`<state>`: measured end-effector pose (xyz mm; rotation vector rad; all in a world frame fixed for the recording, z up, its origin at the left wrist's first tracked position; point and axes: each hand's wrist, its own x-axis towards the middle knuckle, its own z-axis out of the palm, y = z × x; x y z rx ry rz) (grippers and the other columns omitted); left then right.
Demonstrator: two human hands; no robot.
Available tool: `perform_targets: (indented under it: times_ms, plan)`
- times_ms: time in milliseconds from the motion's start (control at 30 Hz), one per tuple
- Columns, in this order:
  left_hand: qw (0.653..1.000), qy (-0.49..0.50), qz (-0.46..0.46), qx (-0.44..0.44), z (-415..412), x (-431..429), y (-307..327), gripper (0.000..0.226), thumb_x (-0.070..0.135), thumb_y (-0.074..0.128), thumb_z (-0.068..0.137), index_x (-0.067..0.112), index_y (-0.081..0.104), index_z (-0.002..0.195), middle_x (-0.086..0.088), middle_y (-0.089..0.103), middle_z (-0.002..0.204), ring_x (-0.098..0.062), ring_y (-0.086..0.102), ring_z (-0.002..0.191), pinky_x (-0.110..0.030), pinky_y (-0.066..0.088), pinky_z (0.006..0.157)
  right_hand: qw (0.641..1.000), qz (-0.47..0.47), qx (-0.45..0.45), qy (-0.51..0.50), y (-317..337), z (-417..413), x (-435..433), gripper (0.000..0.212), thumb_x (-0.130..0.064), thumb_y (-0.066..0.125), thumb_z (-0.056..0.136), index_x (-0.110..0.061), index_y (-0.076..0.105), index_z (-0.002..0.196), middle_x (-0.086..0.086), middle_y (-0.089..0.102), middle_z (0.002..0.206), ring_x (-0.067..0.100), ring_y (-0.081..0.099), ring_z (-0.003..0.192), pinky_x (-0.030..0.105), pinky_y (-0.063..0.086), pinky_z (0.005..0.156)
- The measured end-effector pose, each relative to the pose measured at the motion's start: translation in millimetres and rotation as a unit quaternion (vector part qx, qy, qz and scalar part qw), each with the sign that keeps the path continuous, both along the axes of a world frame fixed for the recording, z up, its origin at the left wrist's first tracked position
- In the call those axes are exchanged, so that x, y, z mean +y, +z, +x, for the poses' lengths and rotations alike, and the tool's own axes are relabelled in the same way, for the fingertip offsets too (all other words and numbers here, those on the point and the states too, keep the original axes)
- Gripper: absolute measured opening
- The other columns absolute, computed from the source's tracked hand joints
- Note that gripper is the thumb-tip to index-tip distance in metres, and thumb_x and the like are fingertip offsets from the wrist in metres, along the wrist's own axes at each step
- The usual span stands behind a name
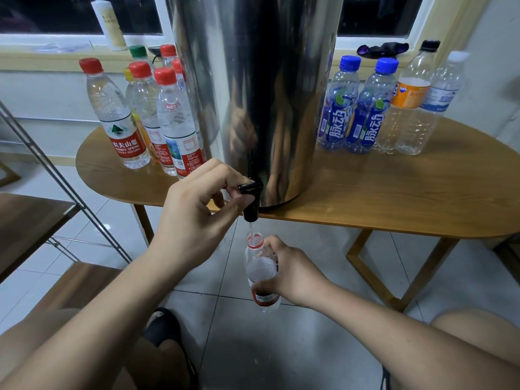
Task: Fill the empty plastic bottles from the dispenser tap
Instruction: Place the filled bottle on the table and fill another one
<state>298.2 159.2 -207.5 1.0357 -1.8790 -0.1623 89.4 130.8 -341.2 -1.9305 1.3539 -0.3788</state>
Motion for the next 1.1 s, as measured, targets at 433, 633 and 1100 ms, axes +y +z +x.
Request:
perform_targets:
  times_ms: [433, 633, 1100]
  plan:
    - [1.000, -0.003, 0.001, 0.002, -1.5, 1.1, 1.6, 0.019, 0.007, 0.082, 0.096, 0.021, 0.069, 0.102, 0.000, 0.065, 0.093, -0.018, 0.063, 0.086, -0.029, 0.050, 0.070, 1.000, -0.003, 0.003, -0.001, 0.0, 0.6, 0.6, 0.071, -0.045, 0.096, 0.072, -0.042, 0.045, 0.121, -0.017, 0.062, 0.118, 0.010, 0.063, 0.105, 0.020, 0.045, 0.074]
    - [1.000, -0.005, 0.001, 0.004, -1.4, 1.3, 2.1, 0.022, 0.008, 0.081, 0.096, 0.024, 0.067, 0.102, 0.001, 0.065, 0.094, -0.018, 0.062, 0.086, -0.028, 0.050, 0.070, 1.000, -0.002, 0.006, 0.000, 1.8, 0.6, 0.9, 0.072, -0.045, 0.096, 0.073, -0.041, 0.044, 0.124, -0.018, 0.062, 0.119, 0.010, 0.063, 0.106, 0.021, 0.047, 0.076]
    - [1.000, -0.007, 0.002, 0.003, -1.0, 1.7, 1.8, 0.019, 0.007, 0.082, 0.096, 0.020, 0.070, 0.103, 0.000, 0.066, 0.094, -0.019, 0.064, 0.087, -0.030, 0.050, 0.070, 1.000, 0.001, 0.009, 0.001, 1.0, 0.4, 0.9, 0.075, -0.045, 0.096, 0.072, -0.039, 0.045, 0.127, -0.014, 0.065, 0.124, 0.013, 0.064, 0.109, 0.027, 0.053, 0.083]
